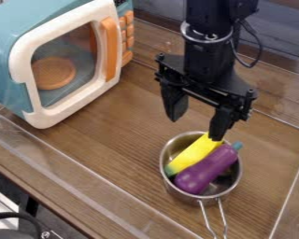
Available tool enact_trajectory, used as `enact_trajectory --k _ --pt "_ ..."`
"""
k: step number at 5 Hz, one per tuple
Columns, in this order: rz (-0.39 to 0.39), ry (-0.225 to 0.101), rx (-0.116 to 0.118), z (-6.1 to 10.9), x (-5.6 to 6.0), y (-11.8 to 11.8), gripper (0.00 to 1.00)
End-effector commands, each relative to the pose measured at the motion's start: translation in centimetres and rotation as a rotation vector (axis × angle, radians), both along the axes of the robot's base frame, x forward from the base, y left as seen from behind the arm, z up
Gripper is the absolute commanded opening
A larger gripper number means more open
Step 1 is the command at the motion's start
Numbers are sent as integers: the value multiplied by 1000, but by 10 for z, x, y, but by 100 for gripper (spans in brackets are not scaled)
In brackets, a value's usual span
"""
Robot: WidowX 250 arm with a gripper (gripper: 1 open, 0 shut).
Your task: Put the banana in the silver pot
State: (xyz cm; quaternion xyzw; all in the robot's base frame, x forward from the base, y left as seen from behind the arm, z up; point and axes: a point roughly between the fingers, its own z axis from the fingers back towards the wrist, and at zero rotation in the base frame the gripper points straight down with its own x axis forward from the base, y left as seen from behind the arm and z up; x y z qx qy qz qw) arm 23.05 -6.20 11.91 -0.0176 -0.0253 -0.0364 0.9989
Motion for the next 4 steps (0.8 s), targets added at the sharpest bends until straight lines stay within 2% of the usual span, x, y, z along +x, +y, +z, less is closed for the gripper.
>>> enact_trajectory --k 1,4 --pt "12 -40 -14 11 1 3 100" --pt "11 -37 -21 13 -1 6 100"
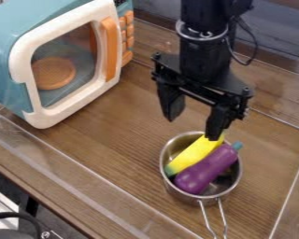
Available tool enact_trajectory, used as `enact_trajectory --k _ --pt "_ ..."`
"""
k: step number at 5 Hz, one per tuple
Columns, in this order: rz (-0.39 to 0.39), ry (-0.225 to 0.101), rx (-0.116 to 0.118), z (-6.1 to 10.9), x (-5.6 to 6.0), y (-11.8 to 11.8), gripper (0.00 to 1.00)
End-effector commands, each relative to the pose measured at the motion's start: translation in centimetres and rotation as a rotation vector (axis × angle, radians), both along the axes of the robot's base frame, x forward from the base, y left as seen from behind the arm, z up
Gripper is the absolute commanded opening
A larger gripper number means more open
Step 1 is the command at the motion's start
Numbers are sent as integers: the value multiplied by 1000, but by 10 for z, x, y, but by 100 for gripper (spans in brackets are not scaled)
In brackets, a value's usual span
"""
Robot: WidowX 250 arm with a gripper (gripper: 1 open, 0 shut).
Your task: Put the banana in the silver pot
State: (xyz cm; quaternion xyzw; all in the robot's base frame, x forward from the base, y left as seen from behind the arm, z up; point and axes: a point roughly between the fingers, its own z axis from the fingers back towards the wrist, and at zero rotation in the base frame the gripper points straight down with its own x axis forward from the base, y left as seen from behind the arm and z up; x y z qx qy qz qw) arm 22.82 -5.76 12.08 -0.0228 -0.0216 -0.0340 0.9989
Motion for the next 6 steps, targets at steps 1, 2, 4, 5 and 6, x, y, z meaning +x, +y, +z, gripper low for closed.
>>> enact_trajectory --k 1,2,4,5,6 --pt "0 -38 -10 10 2 3 100" --pt "-7 -31 -9 10 3 5 100" --pt "-21 -23 -5 12 6 11 100" --pt "-27 -22 -2 14 7 14 100" --pt "-31 -27 6 20 11 18 100"
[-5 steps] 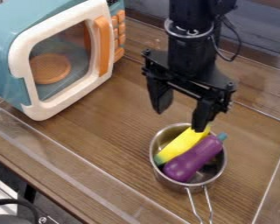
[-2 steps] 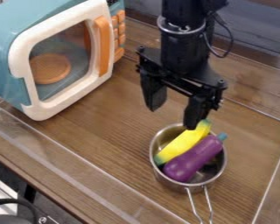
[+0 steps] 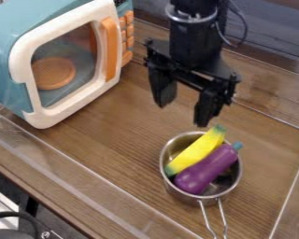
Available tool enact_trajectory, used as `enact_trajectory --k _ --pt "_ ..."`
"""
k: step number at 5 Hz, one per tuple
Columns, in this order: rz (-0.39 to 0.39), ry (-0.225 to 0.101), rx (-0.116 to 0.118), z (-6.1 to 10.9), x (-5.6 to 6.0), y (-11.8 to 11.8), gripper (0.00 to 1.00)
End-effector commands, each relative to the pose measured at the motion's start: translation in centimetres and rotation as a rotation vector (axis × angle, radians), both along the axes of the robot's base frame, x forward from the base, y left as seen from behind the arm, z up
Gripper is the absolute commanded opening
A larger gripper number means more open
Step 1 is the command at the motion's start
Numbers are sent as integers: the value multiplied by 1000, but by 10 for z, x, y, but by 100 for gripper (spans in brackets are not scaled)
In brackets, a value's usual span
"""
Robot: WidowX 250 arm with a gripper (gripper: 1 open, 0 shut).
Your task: Put the banana in the silver pot
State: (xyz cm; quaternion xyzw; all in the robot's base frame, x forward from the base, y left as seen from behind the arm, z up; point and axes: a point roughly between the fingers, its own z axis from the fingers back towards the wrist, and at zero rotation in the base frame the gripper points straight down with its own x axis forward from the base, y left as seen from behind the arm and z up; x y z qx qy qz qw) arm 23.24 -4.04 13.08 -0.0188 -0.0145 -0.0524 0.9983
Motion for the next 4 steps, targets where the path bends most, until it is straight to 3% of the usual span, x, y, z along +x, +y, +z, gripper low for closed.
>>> enact_trajectory --k 1,2,3,4 --pt "12 -59 7 22 12 9 100" --pt "42 -92 22 40 21 22 100" --pt "71 -113 18 45 26 36 100" --pt "60 -126 -8 44 28 38 100"
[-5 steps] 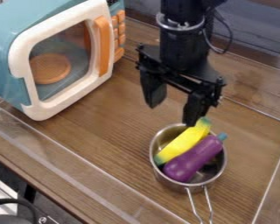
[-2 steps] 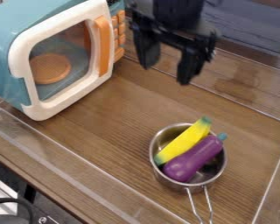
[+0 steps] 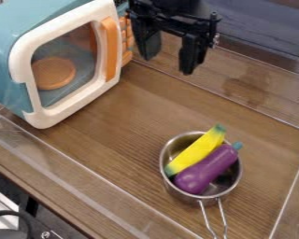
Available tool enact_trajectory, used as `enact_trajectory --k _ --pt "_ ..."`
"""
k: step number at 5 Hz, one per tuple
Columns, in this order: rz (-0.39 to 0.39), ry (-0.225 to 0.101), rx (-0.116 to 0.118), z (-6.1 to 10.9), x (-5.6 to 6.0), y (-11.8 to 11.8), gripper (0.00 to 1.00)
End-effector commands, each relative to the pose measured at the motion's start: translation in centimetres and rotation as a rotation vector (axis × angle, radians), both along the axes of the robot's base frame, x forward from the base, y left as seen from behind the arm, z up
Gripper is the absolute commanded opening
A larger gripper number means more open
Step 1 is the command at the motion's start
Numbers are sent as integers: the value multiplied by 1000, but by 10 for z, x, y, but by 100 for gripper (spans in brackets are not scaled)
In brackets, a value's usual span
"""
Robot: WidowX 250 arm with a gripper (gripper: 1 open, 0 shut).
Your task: Put the banana in the silver pot
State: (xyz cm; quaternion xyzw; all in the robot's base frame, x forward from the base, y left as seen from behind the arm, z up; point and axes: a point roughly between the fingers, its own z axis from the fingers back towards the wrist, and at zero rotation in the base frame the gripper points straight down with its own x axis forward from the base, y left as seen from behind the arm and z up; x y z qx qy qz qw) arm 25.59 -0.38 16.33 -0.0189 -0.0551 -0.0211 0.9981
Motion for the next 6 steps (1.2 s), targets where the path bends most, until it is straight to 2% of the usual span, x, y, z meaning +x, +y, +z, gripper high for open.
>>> enact_trajectory --k 1,3,6 --pt "-14 -47 -12 10 3 -1 100" --pt "-34 -49 -30 7 -2 -4 100" --pt "-55 -57 -58 3 -3 -5 100"
